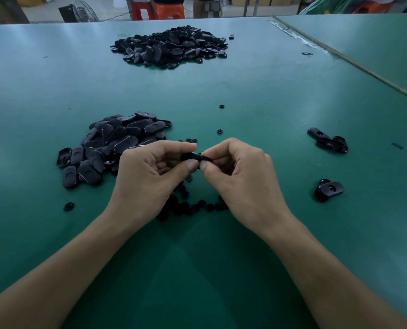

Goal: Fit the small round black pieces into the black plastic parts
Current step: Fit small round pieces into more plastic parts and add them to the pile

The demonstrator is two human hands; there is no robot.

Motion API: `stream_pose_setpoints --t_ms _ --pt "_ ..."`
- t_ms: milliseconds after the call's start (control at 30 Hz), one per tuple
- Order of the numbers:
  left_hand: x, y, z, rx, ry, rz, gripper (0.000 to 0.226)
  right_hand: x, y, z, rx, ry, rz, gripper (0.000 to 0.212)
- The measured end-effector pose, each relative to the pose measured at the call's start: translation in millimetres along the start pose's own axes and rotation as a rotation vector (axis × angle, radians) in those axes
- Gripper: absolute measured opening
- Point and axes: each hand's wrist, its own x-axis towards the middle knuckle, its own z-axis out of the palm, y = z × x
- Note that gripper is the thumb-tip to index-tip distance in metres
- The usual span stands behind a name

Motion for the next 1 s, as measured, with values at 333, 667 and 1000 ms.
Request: stream_pose_setpoints --t_ms 333,667,1000 --pt "-0.4 1.8 -2.2 -0.02 0.015 -0.011 0.021 -0.1 2.2 -3.0 0.039 -0.021 0.02 0.009" --pt "-0.7 -1.0 -4.7 0.006 0.028 0.018 0.017 -0.4 1.1 -3.9 0.034 -0.042 -0.011 0.012" --pt "-1.0 -1.7 -4.8 0.076 0.034 0.061 0.025 -0.7 0.9 -3.1 0.008 -0.035 -0.017 0.014"
